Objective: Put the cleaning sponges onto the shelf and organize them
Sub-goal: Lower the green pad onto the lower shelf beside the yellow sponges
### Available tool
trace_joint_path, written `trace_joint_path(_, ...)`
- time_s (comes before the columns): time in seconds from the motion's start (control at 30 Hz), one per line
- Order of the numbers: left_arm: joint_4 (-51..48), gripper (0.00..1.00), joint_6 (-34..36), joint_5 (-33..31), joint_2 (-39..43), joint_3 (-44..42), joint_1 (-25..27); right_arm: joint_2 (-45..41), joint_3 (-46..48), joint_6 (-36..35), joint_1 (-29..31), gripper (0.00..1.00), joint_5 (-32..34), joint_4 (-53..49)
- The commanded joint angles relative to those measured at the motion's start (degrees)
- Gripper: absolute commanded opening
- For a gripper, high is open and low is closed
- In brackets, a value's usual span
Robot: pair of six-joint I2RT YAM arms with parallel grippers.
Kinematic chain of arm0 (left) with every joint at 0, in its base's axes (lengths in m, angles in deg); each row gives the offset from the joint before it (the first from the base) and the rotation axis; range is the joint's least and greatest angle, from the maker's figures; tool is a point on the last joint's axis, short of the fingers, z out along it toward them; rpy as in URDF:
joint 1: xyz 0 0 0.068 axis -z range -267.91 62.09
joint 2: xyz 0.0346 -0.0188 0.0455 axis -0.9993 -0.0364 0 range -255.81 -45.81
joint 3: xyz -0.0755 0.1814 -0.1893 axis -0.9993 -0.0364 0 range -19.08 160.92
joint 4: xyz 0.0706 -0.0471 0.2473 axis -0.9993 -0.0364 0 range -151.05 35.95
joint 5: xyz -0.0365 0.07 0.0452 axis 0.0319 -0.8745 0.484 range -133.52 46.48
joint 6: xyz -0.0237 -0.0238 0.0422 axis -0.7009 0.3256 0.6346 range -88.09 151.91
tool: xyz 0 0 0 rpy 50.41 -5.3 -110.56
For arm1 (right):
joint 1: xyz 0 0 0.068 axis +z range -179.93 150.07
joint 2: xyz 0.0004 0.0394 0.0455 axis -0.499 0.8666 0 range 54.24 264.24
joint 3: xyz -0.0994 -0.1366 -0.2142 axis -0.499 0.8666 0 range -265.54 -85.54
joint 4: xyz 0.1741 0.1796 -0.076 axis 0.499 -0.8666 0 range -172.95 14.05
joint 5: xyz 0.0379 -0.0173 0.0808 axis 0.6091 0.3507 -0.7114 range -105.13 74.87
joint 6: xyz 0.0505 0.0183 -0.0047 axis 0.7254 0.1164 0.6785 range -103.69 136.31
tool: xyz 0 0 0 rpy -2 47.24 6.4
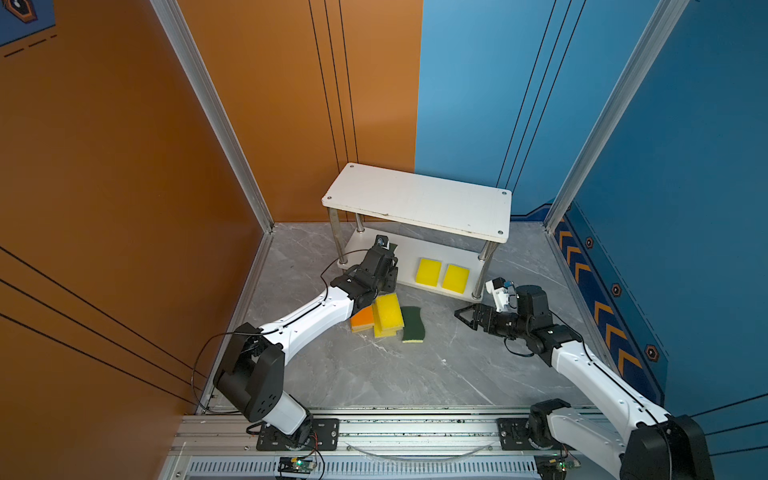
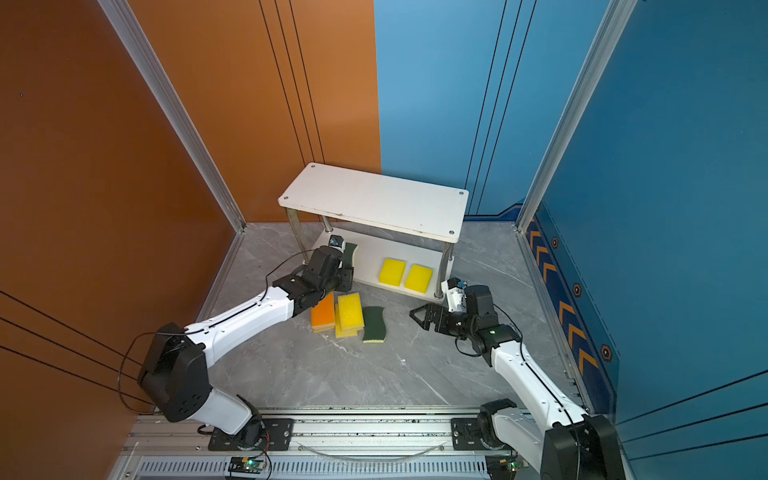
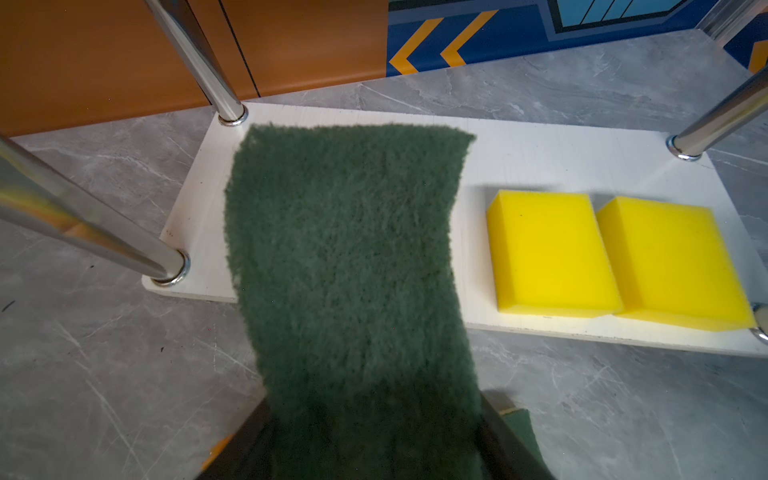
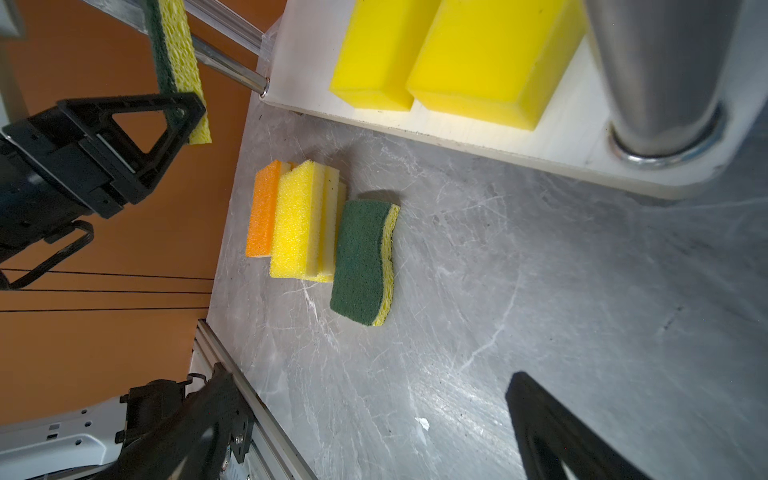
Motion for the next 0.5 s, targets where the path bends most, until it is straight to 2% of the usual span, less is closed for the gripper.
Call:
trace_joint_path(0.0,4.91,0.59,1.27,2.10,-1.84,-0.77,-0.31,-0.69,0.60,0.30,0.15,1.00,1.77,-1.33)
trace_joint_path(0.47,9.18,0.60,2.03,5.32,-8.28,2.28,-0.47,-0.08,1.07,0.13,-0.16,1.00,1.95,-1.05)
